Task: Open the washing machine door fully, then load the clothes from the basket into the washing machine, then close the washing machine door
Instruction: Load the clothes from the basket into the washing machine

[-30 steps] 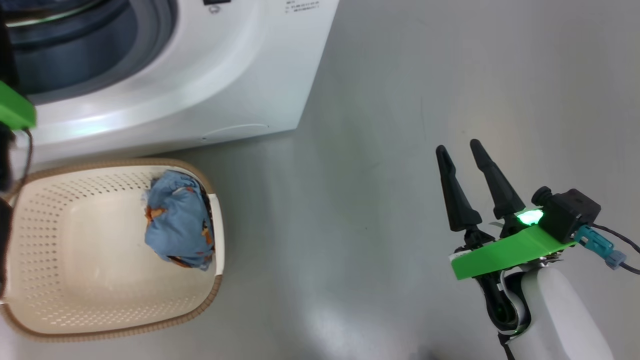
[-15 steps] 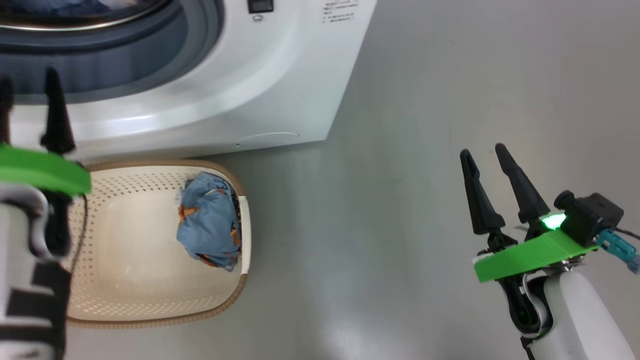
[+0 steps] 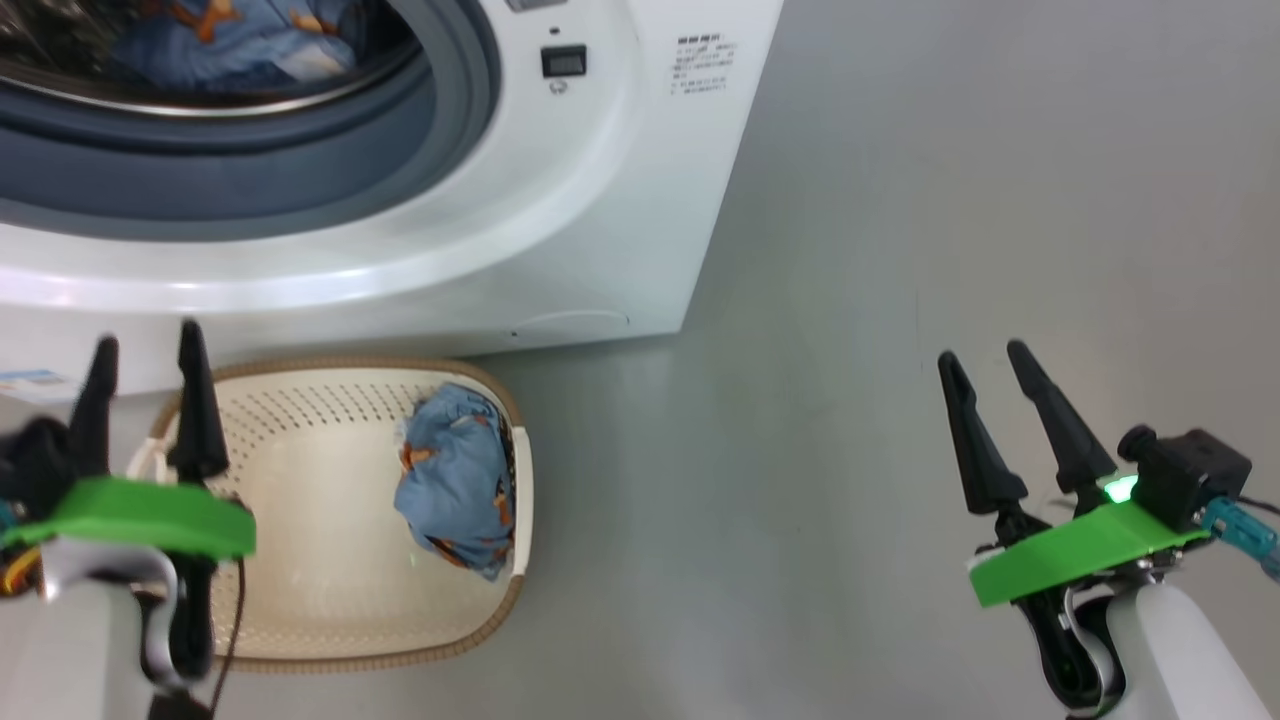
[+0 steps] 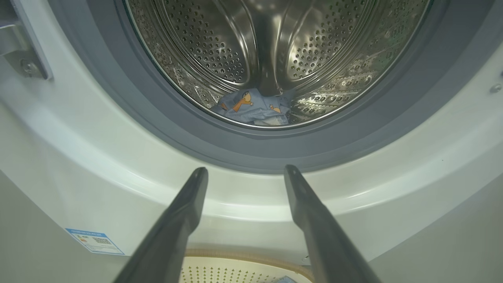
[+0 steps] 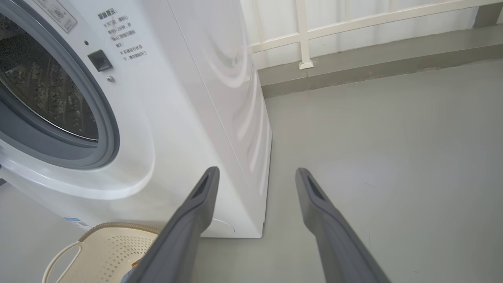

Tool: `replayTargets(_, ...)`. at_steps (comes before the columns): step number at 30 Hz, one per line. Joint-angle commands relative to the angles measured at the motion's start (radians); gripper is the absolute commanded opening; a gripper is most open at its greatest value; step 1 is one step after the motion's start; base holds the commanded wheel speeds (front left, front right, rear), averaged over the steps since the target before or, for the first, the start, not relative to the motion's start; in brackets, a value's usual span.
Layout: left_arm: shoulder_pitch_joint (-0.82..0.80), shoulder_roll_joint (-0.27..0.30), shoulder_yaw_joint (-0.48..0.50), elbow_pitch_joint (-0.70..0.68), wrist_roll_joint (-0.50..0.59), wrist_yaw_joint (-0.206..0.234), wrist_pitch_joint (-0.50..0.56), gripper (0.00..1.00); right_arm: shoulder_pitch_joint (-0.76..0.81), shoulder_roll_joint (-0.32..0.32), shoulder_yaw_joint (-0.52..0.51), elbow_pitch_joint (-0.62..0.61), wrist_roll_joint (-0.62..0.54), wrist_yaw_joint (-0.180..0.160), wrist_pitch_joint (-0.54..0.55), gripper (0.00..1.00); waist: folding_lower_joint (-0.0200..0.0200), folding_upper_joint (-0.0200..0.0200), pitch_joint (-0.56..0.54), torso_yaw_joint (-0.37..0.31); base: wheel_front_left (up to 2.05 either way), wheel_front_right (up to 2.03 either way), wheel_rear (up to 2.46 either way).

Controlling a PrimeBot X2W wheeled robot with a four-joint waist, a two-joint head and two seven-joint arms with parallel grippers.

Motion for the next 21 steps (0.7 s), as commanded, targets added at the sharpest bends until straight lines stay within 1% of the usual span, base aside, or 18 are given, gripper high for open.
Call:
replayTargets(1, 0.037, 0.026, 0.038, -0.036, 0.015, -0.002, -0.005, 1.0, 0.03, -0.013, 0.019, -0.017, 0.002, 0.003, -0.012, 1.0, 0.0, -0.0001, -0.042, 0.01, 0.0, 0.0, 0.0)
replayTargets(13, 0.22, -0.006, 0.071, -0.108, 0.035, -0.002, -0.005, 1.0, 0.122, -0.04, 0.023, 0.0, 0.018, 0.003, -0.012, 1.0, 0.0, -0.0001, -0.169, 0.024, 0.0, 0.0, 0.0)
replayTargets(21, 0.355, -0.04, 0.1, -0.172, 0.059, -0.002, -0.005, 1.0, 0.202, -0.065, 0.029, 0.01, 0.037, 0.003, -0.012, 1.0, 0.0, -0.0001, -0.258, 0.039, 0.0, 0.0, 0.0)
